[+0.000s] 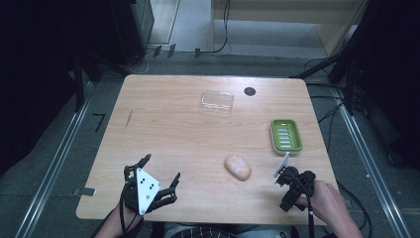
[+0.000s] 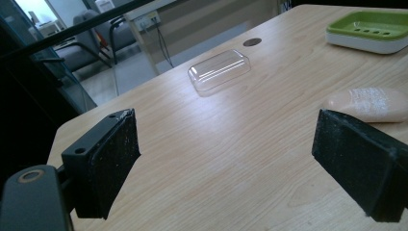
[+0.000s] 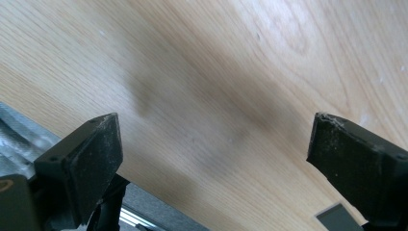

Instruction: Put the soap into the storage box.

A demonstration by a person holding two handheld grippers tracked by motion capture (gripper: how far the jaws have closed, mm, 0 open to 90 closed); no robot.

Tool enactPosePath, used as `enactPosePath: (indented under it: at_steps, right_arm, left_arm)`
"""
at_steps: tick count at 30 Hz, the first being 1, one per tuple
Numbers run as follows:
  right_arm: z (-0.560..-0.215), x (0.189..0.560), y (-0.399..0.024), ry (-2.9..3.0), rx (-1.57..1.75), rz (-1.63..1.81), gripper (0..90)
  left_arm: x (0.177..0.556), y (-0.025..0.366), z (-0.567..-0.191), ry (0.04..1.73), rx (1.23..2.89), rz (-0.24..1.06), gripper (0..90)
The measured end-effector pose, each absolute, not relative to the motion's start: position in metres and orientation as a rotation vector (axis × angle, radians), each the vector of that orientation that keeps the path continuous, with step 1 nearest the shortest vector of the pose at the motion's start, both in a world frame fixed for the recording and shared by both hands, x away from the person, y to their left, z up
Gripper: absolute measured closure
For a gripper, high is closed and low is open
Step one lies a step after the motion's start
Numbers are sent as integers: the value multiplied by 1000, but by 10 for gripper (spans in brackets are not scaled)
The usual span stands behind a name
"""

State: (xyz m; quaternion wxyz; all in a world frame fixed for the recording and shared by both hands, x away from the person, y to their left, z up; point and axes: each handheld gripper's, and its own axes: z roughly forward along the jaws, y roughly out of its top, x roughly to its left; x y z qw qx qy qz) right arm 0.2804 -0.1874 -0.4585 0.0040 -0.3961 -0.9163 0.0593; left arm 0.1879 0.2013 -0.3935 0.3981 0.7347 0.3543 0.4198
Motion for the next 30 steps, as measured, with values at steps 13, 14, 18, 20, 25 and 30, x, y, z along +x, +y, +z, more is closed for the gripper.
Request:
enactPosePath:
  at_steps: [13,14,18,20,25,30]
  right_arm:
    - [-458,291,-171,-2883,-1176,209,53]
    - [-458,292,-171,-2887,-1168,214,52]
    - [-458,295,-166,-2888,-1162,221,53]
    - [-457,297,-163,-2896,-1154,221,53]
    - [-454,302,-156,-2912,-1132,208,53]
    - [-453,305,-150,-2911,-1127,218,53]
  left_arm:
    - [188,201,-394,896,1858,1060,98]
    - [188,201,-394,896,1858,1061,98]
    - [188,201,-394,896,1857,1059,99]
    - [188,201,-394,895,1857,1059,98]
    - [188,201,-394,896,1856,1059,98]
    - [188,201,-394,894,1859,1061,99]
